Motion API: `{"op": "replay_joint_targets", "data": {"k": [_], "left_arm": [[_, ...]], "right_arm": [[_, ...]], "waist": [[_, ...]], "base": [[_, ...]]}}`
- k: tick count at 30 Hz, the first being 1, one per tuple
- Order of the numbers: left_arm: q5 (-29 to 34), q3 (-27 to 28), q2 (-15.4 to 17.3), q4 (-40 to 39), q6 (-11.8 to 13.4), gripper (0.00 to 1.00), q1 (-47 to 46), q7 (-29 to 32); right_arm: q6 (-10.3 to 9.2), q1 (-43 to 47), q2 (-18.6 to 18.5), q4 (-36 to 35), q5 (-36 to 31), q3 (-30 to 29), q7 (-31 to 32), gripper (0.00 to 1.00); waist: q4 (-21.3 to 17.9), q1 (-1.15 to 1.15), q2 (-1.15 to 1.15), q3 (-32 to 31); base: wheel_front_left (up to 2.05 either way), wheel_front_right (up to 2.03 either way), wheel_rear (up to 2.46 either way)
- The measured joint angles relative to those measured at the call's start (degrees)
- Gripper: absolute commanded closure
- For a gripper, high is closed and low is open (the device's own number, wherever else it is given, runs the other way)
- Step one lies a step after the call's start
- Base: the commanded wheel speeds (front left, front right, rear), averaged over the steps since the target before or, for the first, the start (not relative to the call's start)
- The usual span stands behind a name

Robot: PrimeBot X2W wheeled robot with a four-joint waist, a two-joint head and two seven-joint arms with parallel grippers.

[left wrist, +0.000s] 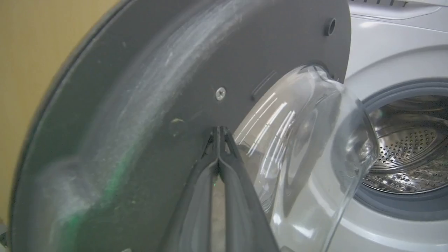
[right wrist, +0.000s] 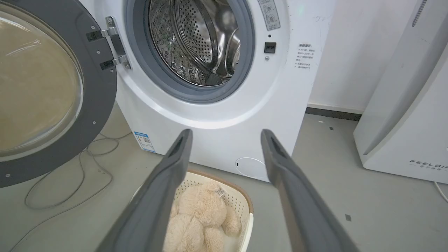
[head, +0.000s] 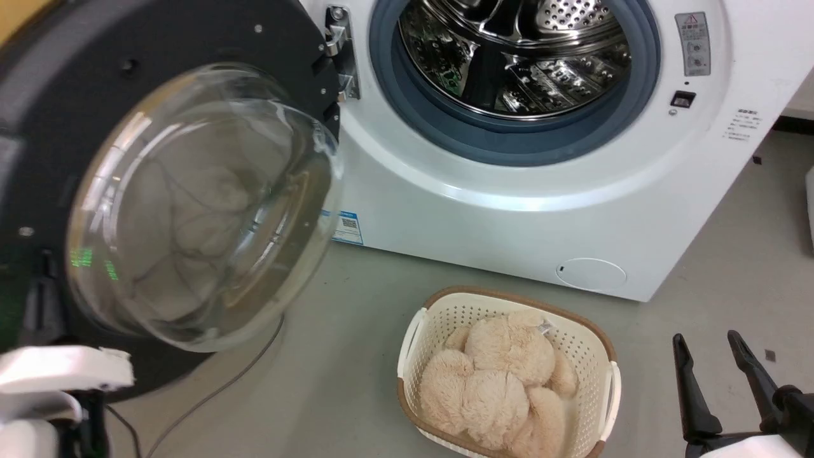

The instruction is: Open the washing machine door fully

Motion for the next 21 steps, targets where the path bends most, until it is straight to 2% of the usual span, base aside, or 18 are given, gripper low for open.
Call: {"op": "replay_joint_targets", "data": {"k": [12,17,21], "left_arm": [[0.2,4.9,6.6,16.5,-2.7,1.0,-8.3,-1.5],[1.2,6.0,7.3,18.5,-3.0,1.0,-8.2,-1.9],[4.0,5.5,7.6,16.3,-3.3,1.0,-5.5,-1.9]], "right_arm": [[-0.01,-1.1,0.0,0.4,0.2,0.7,-1.0,0.0],[-0.01,-1.0,0.0,1.1,0.5,1.0,-1.9,0.0],[-0.01,-1.0,0.0,1.6,0.8,1.0,-2.6,0.0]], "waist": [[-2.0,0.0,0.0,0.5],[-2.5,0.0,0.0,-0.9],[-2.9,0.0,0.0,-2.2]], "base": [[0.0,0.0,0.0],[0.0,0.0,0.0],[0.0,0.0,0.0]]}}
